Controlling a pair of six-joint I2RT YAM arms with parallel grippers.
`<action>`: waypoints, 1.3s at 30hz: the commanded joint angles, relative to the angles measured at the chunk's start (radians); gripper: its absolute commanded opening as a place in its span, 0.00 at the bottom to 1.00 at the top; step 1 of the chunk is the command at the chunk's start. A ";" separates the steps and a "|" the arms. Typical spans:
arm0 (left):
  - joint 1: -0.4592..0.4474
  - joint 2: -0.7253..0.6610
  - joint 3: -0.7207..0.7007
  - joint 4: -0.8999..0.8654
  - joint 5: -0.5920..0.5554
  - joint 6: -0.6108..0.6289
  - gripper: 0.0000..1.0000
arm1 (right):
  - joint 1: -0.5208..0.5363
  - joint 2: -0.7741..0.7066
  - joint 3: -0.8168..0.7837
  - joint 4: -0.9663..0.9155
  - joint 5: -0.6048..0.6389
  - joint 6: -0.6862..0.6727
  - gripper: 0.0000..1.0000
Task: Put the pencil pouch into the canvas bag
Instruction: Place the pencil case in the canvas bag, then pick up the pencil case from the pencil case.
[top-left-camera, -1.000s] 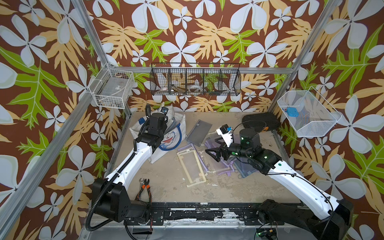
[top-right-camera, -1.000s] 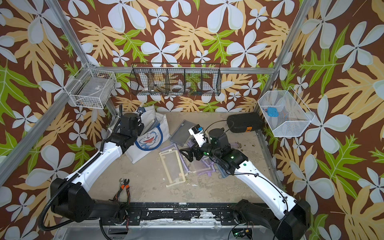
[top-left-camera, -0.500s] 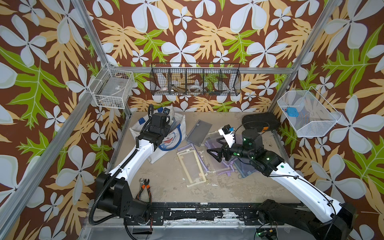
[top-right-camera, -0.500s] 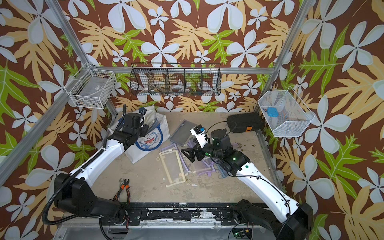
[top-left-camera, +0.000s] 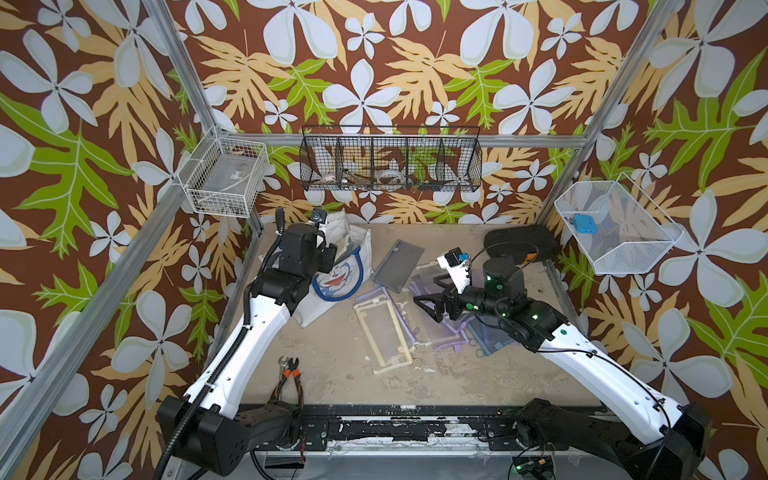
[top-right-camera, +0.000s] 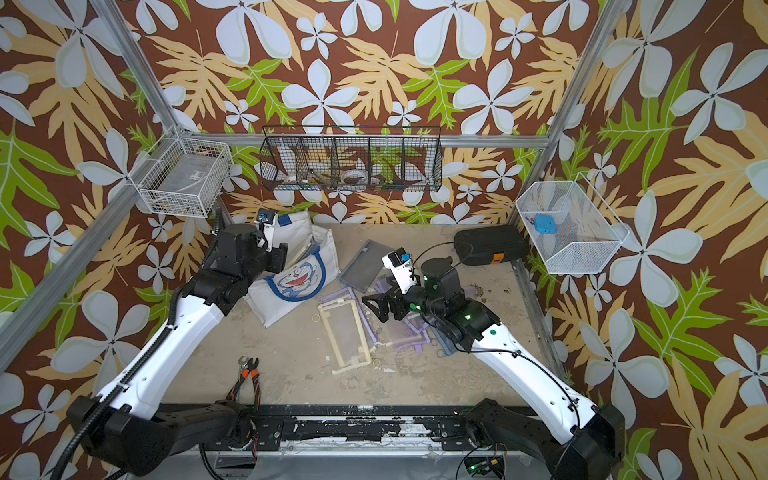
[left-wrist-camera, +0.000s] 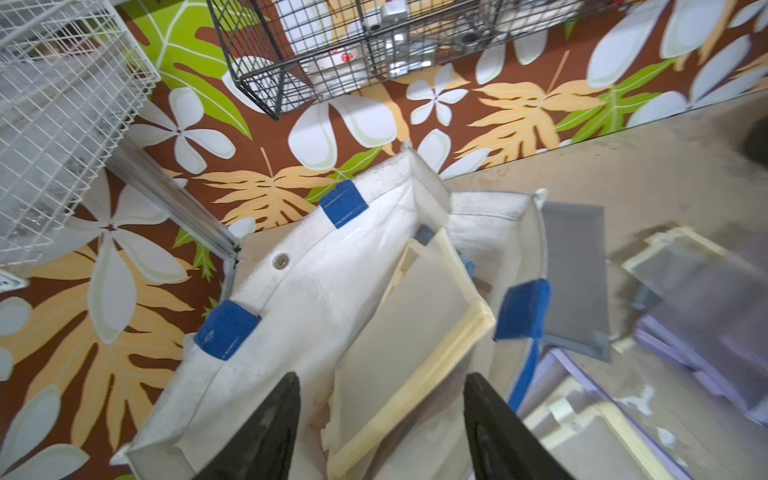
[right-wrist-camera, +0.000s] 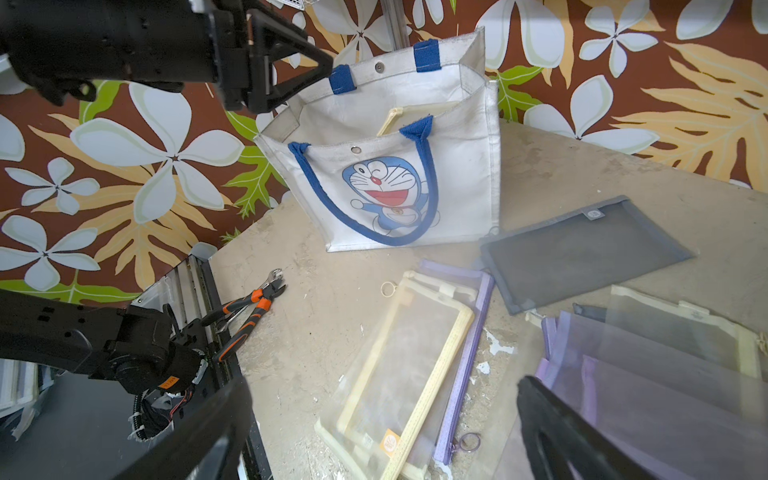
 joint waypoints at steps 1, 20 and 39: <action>-0.013 -0.111 -0.082 -0.058 0.209 -0.125 0.61 | 0.000 0.003 -0.029 0.007 -0.010 0.006 1.00; -0.298 -0.335 -0.836 0.400 0.422 -0.803 0.59 | 0.037 0.483 -0.178 0.302 -0.164 0.092 0.83; -0.298 -0.040 -0.944 0.685 0.364 -0.856 0.46 | 0.056 0.693 -0.109 0.391 -0.163 0.133 0.58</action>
